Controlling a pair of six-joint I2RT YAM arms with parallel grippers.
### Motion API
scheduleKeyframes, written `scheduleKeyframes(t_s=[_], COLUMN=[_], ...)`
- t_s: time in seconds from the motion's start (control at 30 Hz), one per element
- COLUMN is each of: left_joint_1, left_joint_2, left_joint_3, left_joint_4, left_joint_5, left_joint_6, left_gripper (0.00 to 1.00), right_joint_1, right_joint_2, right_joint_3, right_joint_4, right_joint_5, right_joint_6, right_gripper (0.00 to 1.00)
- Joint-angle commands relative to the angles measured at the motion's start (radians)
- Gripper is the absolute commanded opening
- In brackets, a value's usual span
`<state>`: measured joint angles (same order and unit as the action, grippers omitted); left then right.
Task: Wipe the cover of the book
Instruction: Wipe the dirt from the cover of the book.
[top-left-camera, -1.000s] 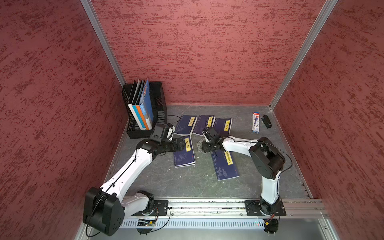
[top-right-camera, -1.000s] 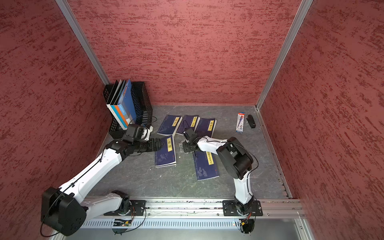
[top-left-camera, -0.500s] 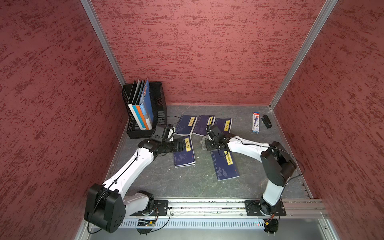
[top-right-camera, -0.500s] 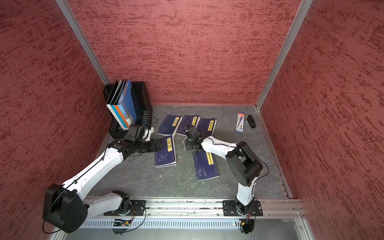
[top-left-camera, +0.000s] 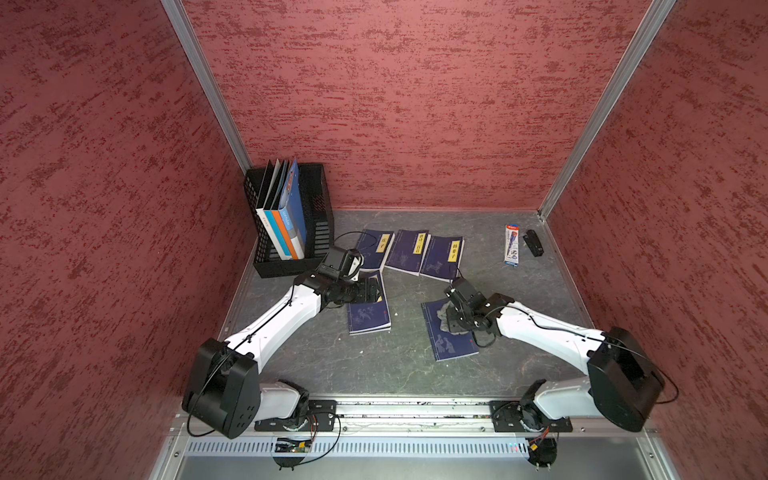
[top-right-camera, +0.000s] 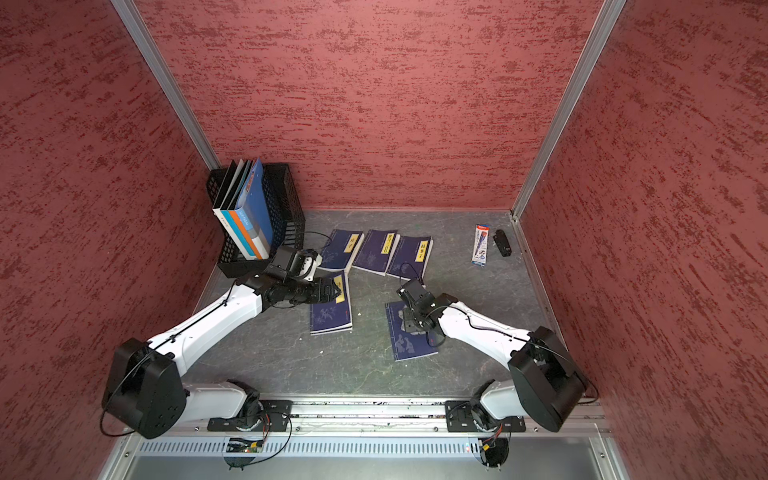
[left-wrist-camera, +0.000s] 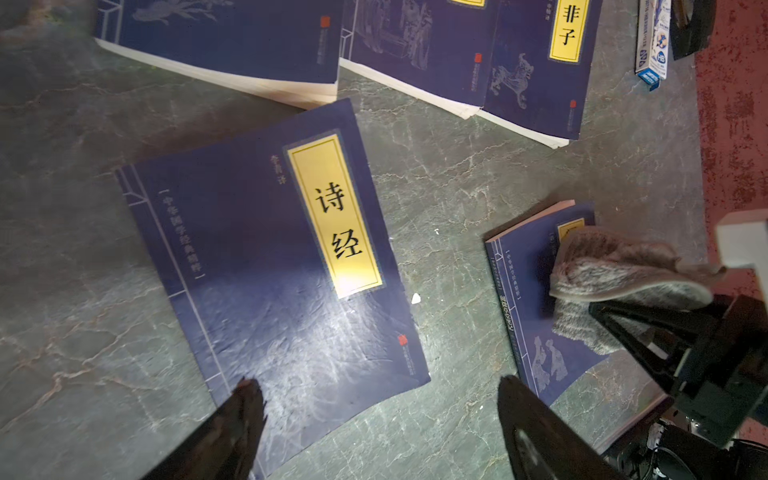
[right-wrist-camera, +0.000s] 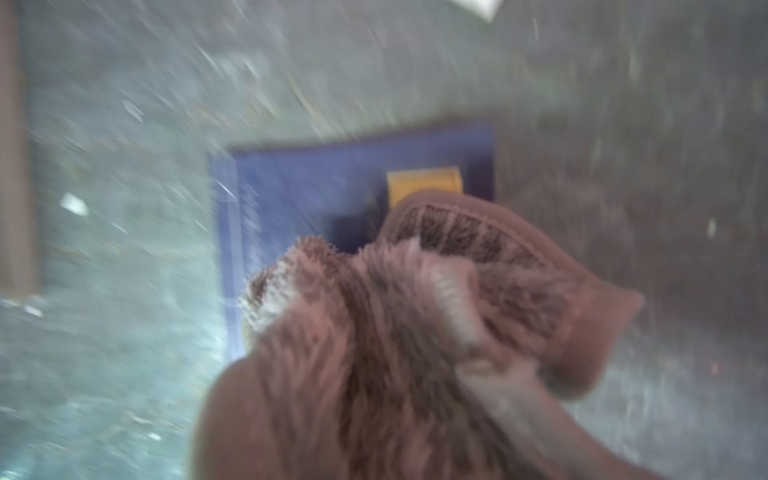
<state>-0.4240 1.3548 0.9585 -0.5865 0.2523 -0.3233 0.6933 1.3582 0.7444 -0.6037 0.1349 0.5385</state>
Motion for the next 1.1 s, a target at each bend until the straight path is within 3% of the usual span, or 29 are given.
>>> scheduleKeyframes(t_s=[0.0, 0.27, 0.43, 0.57, 0.87, 1.07], left_joint_1=[-0.024, -0.058, -0.065, -0.067, -0.070, -0.070], left_joint_2=[0.036, 0.091, 0.098, 0.106, 0.112, 0.111], left_joint_3=[0.038, 0.078, 0.087, 0.090, 0.100, 0.104], left_joint_4=[0.034, 0.043, 0.035, 0.037, 0.029, 0.020], left_joint_5=[-0.004, -0.005, -0.007, -0.005, -0.006, -0.009], left_joint_6=[0.017, 0.020, 0.024, 0.024, 0.027, 0.029], left_gripper=[0.89, 0.89, 0.89, 0.89, 0.89, 0.89], right_joint_1=[0.005, 0.005, 0.005, 0.005, 0.004, 0.004], right_joint_2=[-0.048, 0.067, 0.065, 0.011, -0.018, 0.002], right_joint_3=[-0.055, -0.110, -0.079, -0.057, 0.043, 0.075], right_joint_4=[-0.003, 0.094, 0.063, 0.010, -0.054, -0.034], right_joint_5=[-0.030, -0.030, 0.016, 0.047, 0.076, 0.109], right_joint_6=[0.093, 0.123, 0.127, 0.129, 0.094, 0.074], right_gripper=[0.20, 0.27, 0.52, 0.63, 0.69, 0.79])
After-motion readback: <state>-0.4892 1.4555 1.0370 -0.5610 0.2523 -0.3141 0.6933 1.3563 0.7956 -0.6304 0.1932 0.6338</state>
